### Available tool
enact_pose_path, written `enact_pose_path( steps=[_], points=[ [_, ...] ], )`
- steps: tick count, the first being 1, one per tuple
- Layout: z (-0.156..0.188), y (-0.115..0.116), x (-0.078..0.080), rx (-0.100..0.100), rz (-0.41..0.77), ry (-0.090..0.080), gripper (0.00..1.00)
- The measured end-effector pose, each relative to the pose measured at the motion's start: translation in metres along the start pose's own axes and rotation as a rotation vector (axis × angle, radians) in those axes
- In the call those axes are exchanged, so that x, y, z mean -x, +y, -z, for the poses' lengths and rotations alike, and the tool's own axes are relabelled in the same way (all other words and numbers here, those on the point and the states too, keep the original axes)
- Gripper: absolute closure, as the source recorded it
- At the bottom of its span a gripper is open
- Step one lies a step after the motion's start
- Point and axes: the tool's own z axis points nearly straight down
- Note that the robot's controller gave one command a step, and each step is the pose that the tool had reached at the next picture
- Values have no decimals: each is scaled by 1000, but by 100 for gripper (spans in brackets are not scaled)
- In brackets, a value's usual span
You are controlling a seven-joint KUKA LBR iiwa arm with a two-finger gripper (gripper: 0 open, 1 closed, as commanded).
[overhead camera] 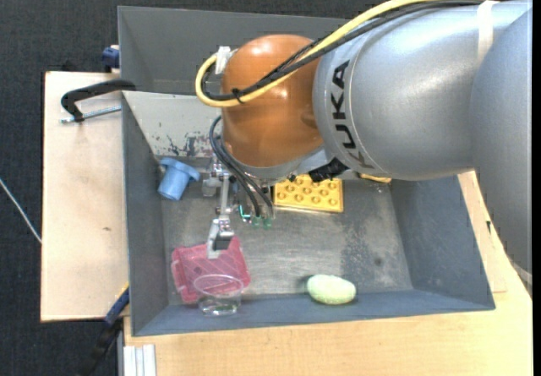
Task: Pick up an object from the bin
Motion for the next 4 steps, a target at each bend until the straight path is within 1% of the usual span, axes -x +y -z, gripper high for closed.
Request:
enact_pose_path(
  steps=[1,2,3,4],
  points=[
    [5,-1,2,2,-3,-8,0],
    [-23,8,-10,0,302,-10,0],
    [-43,12,-16,0,364,-8,0],
    [-51,7,-22,0,396,-8,0]
  ],
)
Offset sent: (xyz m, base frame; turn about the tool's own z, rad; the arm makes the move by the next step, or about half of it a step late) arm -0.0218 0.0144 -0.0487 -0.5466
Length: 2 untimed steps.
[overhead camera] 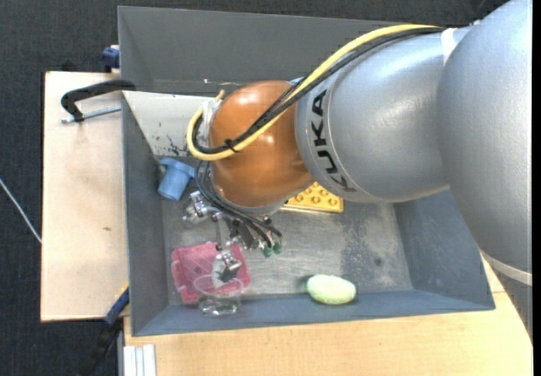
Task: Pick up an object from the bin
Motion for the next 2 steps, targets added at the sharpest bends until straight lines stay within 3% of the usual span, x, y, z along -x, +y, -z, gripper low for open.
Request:
enact_pose_path(
  steps=[1,2],
  points=[
    [-59,-2,3,0,262,-5,0],
    [-58,-2,5,0,285,-13,100]
  ],
)
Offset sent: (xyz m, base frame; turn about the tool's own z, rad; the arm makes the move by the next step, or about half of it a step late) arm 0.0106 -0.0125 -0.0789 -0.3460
